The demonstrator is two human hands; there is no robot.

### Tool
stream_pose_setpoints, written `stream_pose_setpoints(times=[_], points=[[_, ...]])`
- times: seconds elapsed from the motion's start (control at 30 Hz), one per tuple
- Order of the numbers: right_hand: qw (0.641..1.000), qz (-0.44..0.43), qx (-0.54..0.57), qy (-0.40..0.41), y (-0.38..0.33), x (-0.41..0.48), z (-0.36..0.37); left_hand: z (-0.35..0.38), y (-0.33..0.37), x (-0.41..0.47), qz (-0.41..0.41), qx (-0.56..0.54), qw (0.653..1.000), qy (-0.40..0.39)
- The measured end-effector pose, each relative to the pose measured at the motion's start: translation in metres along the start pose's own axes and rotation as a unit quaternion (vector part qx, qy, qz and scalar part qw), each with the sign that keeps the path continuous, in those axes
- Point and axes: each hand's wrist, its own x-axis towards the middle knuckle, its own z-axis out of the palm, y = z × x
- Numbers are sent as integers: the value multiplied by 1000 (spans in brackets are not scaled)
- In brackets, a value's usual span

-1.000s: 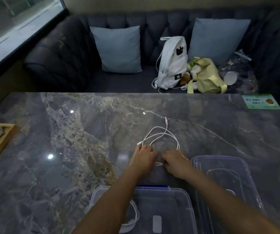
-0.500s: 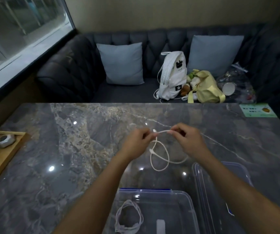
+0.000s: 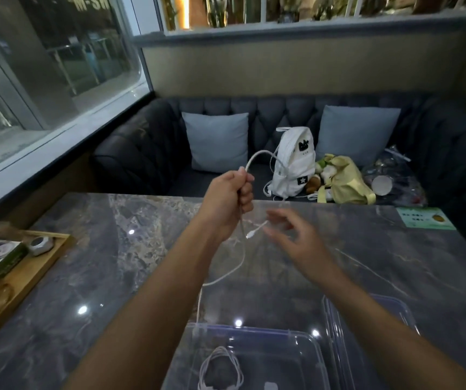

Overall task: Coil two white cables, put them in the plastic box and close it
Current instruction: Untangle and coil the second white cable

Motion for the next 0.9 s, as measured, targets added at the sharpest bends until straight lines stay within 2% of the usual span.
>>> stream_pose_setpoints(times=[0.1, 0.17, 0.23, 0.3, 0.37, 0.47, 0.57, 0.6, 0.67, 0.77, 0.83, 0.9], points=[[985, 50, 95, -134, -16, 1, 15, 9, 21, -1, 13, -67, 997, -30], [976, 49, 145, -157, -22, 0, 26, 16, 35, -1, 31, -107, 993, -41], [966, 45, 219, -127, -28, 0, 32, 17, 48, -1, 57, -110, 992, -31], [958, 56, 270, -77, -35, 3, 31, 8, 55, -2, 104, 20, 994, -6], [943, 74, 321, -38, -41, 8, 24, -7, 51, -7, 101, 184, 977, -35], [914, 93, 394, -7, -46, 16, 8, -29, 19, -28, -11, 295, 940, -171], [881, 114, 458, 5, -47, 20, -2, -32, -25, -54, -106, 416, 857, -286], [871, 124, 474, 10, -47, 21, -3, -28, -40, -61, -121, 423, 848, -295], [857, 140, 496, 25, -43, 23, -5, -20, -65, -65, -114, 382, 880, -258], [861, 165, 480, 31, -34, 18, -5, -8, -64, -60, -105, 255, 947, -163], [868, 183, 462, 1, -24, 8, 0, -7, -52, -52, -82, 212, 965, -129], [890, 161, 423, -57, -17, -6, 7, -7, -36, -43, -28, 169, 982, -83]])
